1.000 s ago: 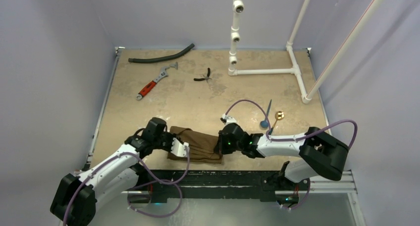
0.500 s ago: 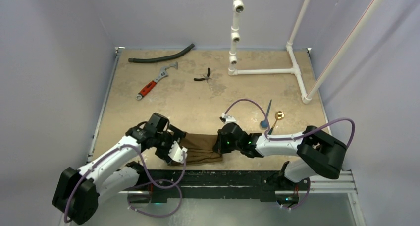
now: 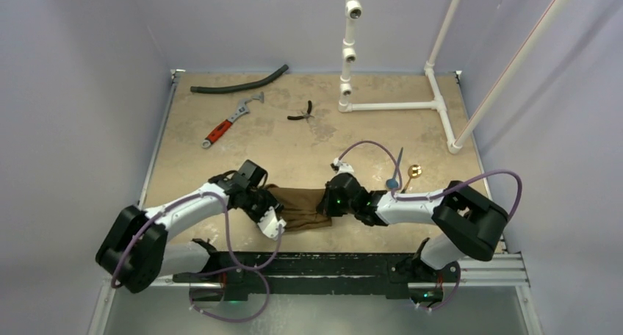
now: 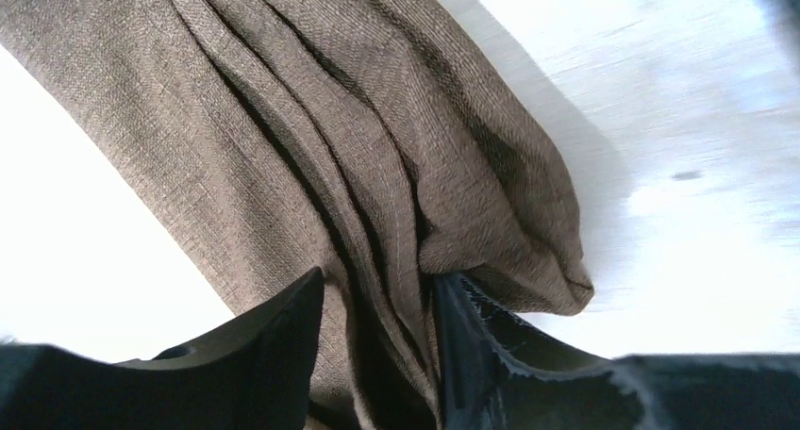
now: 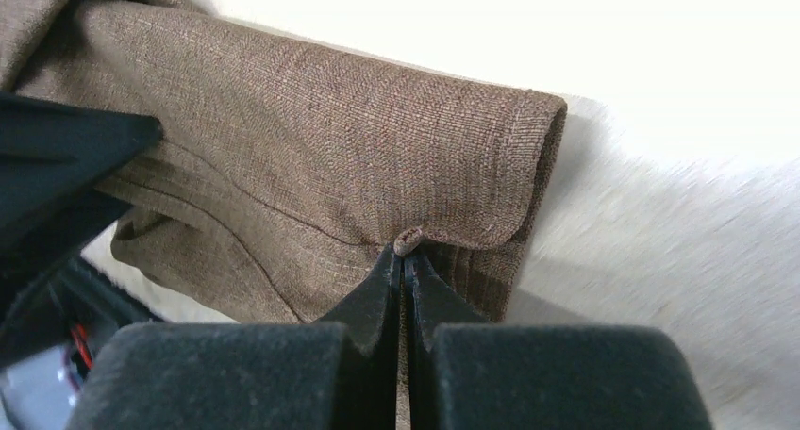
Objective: Fold the napkin into a case and place the utensils inside
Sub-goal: Smooth out the 2/3-rectangle-folded napkin at the center of the board.
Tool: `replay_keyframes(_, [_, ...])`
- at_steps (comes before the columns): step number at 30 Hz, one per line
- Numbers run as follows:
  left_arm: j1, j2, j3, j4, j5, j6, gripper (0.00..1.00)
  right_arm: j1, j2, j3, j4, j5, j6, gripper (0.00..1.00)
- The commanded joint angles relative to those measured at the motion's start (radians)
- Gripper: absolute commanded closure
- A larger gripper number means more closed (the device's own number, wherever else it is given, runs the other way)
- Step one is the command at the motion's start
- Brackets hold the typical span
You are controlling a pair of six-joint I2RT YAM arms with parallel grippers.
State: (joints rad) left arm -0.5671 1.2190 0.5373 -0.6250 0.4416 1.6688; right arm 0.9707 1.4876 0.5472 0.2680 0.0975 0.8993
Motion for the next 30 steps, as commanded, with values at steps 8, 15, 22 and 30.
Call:
replay_keyframes(8, [0.000, 0.386, 0.183, 0.271, -0.334, -0.037, 0.70, -0.223, 0.149, 0.138, 0.041, 0.169, -0.165, 1.00])
replay_keyframes(15, [0.032, 0.286, 0.187, 0.224, -0.327, -0.095, 0.61, -0.265, 0.054, 0.120, 0.097, 0.168, -0.276, 1.00])
replay_keyframes(22, [0.060, 0.139, 0.114, 0.210, -0.271, -0.112, 0.50, -0.265, -0.028, 0.098, 0.097, 0.109, -0.309, 0.81])
replay_keyframes(30, [0.063, 0.113, 0.077, 0.232, -0.242, -0.155, 0.50, -0.199, -0.074, -0.043, 0.148, 0.068, -0.217, 0.82])
